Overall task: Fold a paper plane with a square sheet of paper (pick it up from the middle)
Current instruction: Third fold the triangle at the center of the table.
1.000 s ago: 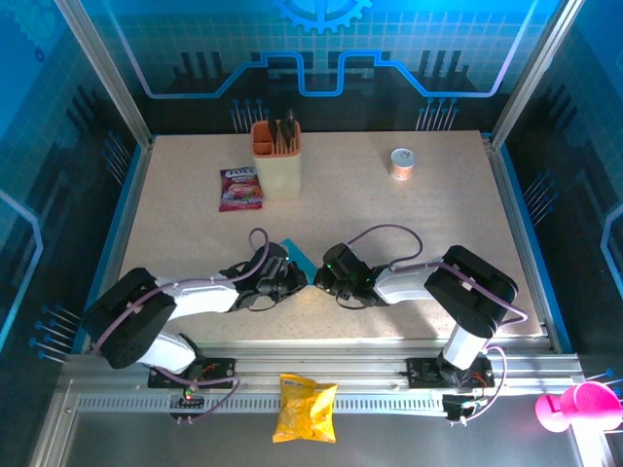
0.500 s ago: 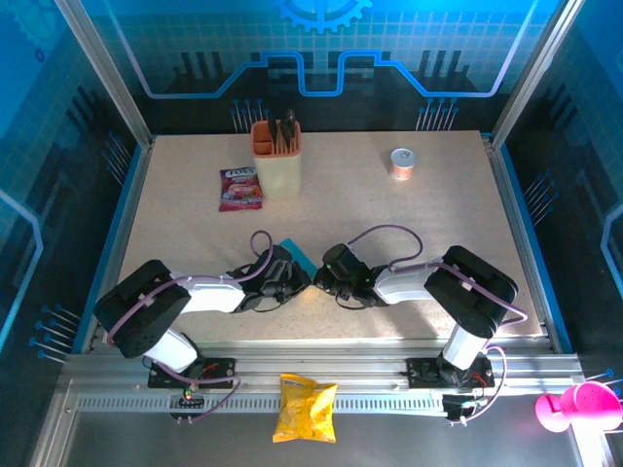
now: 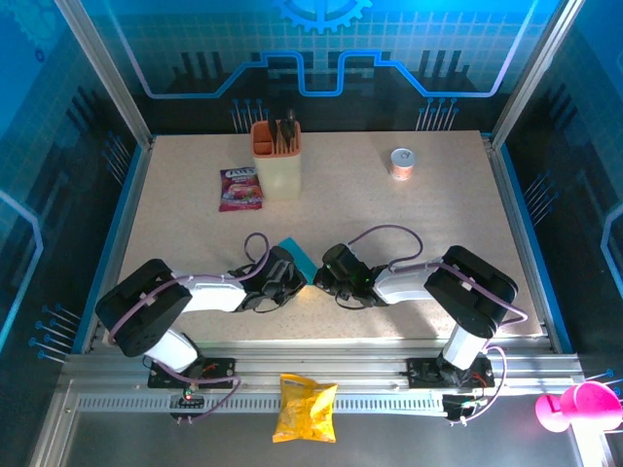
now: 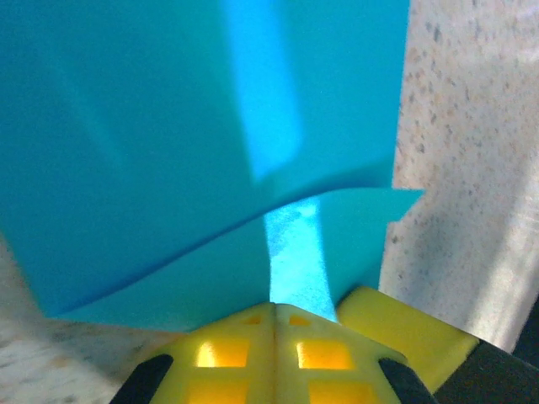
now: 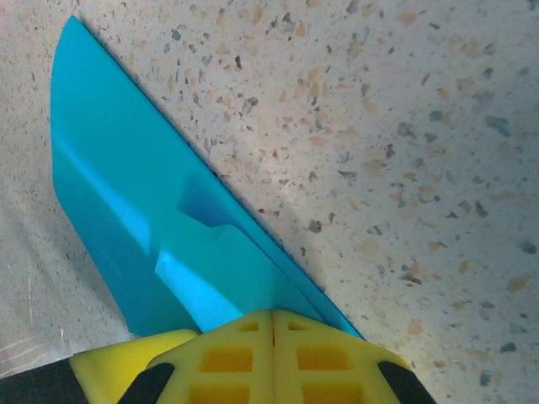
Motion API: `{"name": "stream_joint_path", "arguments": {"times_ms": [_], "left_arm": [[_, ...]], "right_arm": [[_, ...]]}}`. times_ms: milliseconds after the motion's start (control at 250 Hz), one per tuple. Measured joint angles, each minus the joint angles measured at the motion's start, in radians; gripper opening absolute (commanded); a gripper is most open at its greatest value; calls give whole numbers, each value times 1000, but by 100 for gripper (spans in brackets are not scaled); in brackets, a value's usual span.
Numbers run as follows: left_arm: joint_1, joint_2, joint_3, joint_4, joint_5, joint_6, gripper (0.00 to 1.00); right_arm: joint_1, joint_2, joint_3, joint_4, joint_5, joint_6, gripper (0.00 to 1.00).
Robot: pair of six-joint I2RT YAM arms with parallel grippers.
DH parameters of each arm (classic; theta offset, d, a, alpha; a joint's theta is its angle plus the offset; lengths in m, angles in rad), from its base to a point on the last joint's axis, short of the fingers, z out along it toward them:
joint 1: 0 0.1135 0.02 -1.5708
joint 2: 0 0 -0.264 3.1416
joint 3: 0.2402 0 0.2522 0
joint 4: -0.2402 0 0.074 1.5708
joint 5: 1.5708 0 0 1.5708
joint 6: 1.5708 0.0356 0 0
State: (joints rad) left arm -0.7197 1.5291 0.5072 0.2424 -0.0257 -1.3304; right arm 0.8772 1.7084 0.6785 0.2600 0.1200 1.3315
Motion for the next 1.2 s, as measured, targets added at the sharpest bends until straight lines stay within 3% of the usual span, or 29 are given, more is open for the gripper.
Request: {"name": "stream_joint_path", "arguments": {"times_ms": [168,507,979,1091,1198], "left_arm": [[47,-31,2,-70,-8,10,0],[146,-74,-50,-58,22,74,0],[373,-165,-124,-75,152,207,0],[386,-204,-121,-132,147,259,0],[327,-219,-79,-173,147,294,0]], "right_arm": [[2,5,9,-8,-1,4,0],[8,11,16,-8,-1,15,0],[7,3,29,-54,3,-8,0],[4,-6,40,-96,3,-58,0],[-1,-16,56,-150,4,-108,0]]}}
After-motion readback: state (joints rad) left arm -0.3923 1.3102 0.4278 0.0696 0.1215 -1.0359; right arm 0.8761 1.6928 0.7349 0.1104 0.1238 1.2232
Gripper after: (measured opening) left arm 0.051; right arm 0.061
